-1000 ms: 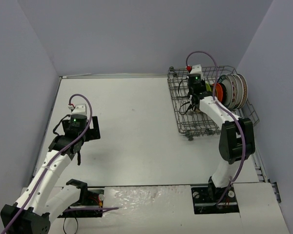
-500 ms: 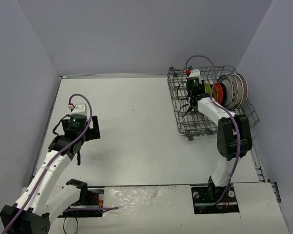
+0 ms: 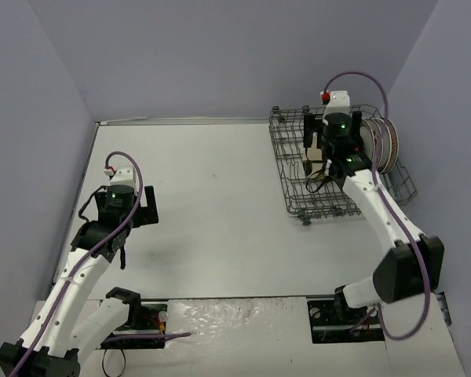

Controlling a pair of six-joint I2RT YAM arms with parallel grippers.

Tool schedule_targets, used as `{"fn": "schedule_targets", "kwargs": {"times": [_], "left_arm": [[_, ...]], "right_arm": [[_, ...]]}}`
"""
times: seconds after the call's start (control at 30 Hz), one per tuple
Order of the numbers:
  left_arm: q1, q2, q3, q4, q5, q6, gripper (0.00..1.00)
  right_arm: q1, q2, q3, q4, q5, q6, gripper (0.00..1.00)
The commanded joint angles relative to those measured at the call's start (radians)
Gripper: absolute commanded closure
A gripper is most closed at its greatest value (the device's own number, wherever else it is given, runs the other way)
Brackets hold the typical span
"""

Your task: Load the plates into the dish rack

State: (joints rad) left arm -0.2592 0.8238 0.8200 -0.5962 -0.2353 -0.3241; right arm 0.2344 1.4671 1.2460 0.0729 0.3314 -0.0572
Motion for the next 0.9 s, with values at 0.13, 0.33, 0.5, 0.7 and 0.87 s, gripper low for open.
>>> {"fn": "schedule_targets", "kwargs": {"times": [0.13,0.33,0.5,0.7,0.87], "left_arm": [[0.009,-0.056,0.362,-0.152,-0.002,0.024,0.03],[0.008,-0.096,0.494,-0.247,-0.005,0.036,0.03],[0.005,-0.178,0.496,-0.300,-0.018,0.025,0.03],[-0.012,-0.258,0.445,-0.348,-0.016,0.013,0.03],[-0.014,-0.287,0.404,-0.364,-0.025,0.010,0.03]], "right_arm": [[-0.001,-0.520,-0.019,-0.086,-0.073,0.041,0.00],[-0.001,-0.808,-0.055,-0.218,-0.088,0.053,0.00],[-0.001,-0.964,-0.077,-0.323,-0.104,0.049,0.00],[0.000,-1.112,-0.144,-0.381,-0.095,0.088,0.00],[-0.001,-1.117,-0.177,-0.398,-0.086,0.134,0.00]]}}
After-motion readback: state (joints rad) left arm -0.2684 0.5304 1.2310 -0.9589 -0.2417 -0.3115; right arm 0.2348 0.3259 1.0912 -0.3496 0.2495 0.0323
